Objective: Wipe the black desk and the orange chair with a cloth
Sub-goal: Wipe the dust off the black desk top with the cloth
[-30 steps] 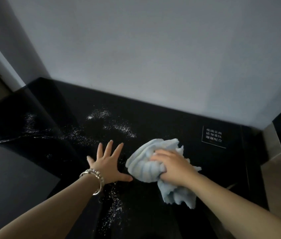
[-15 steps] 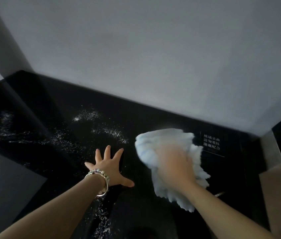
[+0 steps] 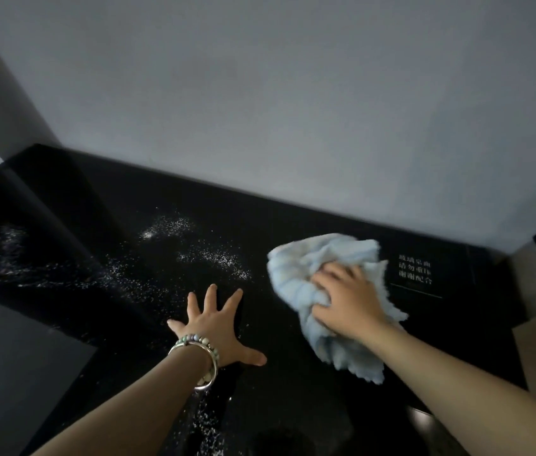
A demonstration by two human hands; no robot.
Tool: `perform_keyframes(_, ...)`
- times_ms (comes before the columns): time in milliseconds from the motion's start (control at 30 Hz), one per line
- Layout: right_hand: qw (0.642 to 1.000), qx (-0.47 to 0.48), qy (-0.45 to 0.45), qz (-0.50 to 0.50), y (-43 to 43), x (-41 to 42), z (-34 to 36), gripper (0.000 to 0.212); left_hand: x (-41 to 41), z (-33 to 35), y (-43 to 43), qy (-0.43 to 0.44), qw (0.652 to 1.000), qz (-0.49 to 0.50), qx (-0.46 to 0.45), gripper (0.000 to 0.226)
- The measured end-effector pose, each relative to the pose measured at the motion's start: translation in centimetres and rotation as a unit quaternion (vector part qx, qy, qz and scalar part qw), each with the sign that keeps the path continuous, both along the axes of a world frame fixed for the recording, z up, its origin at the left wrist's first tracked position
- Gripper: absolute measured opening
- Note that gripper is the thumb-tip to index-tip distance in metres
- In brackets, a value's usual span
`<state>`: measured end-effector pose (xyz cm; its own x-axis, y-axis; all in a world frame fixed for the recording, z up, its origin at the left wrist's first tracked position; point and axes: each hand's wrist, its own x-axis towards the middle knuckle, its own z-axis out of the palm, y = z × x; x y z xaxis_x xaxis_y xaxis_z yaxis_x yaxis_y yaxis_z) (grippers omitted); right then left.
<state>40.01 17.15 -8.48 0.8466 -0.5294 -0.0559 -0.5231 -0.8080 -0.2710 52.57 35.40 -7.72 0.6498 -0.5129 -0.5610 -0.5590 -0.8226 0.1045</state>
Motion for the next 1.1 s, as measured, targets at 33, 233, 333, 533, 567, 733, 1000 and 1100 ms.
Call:
perform_keyframes(33,0.997,0.060,-0.045,0.023,0.2,0.0,0.7,0.031,0.0,0.0,0.0,-0.002,1.000,0.000,-0.001,0.127)
perform_keyframes(233,0.966,0.020,0.034,-0.256,-9.4,0.5,2.6,0.054,0.0,0.1,0.0,0.004,1.000,-0.001,0.002,0.126)
perform_keyframes(333,0.942,0.078,0.141,-0.295,-10.0,1.1,1.7,0.081,0.0,0.2,-0.1,0.004,1.000,0.003,0.001,0.126)
perform_keyframes(533,0.997,-0.059,0.044,-0.012,-0.3,1.5,1.0,0.031,-0.1,0.0,0.0,0.002,1.000,0.006,-0.010,0.127)
perform_keyframes(567,0.999,-0.048,0.011,-0.008,-0.3,1.4,1.5,0.020,-0.1,-0.1,0.1,0.000,1.000,0.005,-0.010,0.127)
perform_keyframes(733,0.977,-0.048,-0.044,-0.201,-10.4,1.9,2.3,0.050,0.0,0.0,0.0,0.006,1.000,0.003,-0.004,0.126)
perform_keyframes(1000,0.989,0.006,0.044,-0.141,-7.1,4.1,0.4,0.052,0.2,-0.1,-0.2,0.005,1.000,0.009,-0.007,0.127)
perform_keyframes(1100,0.998,-0.027,-0.028,0.055,-1.7,5.1,0.1,0.027,0.1,-0.2,-0.1,0.000,1.000,0.007,-0.005,0.127)
